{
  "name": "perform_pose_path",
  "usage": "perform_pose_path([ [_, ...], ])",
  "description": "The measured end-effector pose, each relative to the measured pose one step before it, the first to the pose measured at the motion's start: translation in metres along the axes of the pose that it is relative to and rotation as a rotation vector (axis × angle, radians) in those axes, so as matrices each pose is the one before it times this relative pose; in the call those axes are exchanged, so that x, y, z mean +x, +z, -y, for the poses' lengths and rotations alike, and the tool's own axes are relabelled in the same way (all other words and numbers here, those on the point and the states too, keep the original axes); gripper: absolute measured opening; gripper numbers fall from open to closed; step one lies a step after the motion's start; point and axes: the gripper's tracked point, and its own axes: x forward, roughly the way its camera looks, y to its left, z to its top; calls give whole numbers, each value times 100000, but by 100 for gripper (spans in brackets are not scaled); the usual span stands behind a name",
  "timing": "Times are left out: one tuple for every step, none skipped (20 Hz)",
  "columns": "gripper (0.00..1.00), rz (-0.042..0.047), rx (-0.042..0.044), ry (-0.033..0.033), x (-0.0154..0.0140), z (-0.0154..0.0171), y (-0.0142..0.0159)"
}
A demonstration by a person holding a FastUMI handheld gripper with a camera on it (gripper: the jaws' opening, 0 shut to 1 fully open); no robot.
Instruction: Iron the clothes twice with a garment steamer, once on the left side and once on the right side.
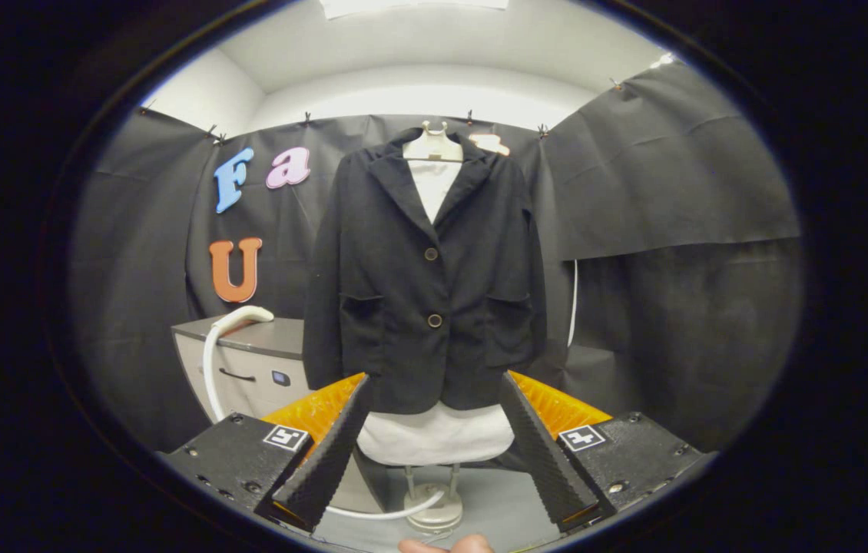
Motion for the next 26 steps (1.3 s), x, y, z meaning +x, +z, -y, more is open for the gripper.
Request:
perform_pose_path([
  [100,339,71,1054,-46,-1317,90],
  [100,342,44,1156,107,-1463,161],
  [100,449,-65,1950,194,-1536,260],
  [100,480,-603,1860,172,-1595,83],
  [100,492,-1281,2088,149,-1541,257],
  [100,685,-1491,2437,333,-1565,219],
  [100,727,-1381,2617,406,-1507,390],
  [100,328,-939,2833,669,-1385,245],
  [100,79,-365,2632,850,-1411,387],
  [100,427,-20,3399,994,-1553,411],
  [100,480,-168,2523,1166,-1258,624],
  [100,381,-307,2419,1182,-1038,496],
  [100,-250,-427,2369,1463,-1120,353],
  [100,-248,-199,2692,1531,-1199,252],
  [100,-412,282,2215,1634,-1047,296],
  [100,-357,878,2618,1803,-1051,295],
  [100,-513,1280,2325,1858,-1033,380],
  [100,-851,1085,2485,1904,-919,223],
  [100,-1551,596,2287,1939,-952,211],
  [100,-1564,201,2587,1906,-874,181],
  [100,-1300,118,2284,1901,-796,342],
  [100,-1869,238,2008,1908,-748,97],
  [100,-1532,659,2327,1893,-863,95],
  [100,-2034,925,1995,1609,-757,25],
  [100,-2210,892,2180,1667,-887,71],
  [100,-2560,715,1392,1464,-557,-388],
])
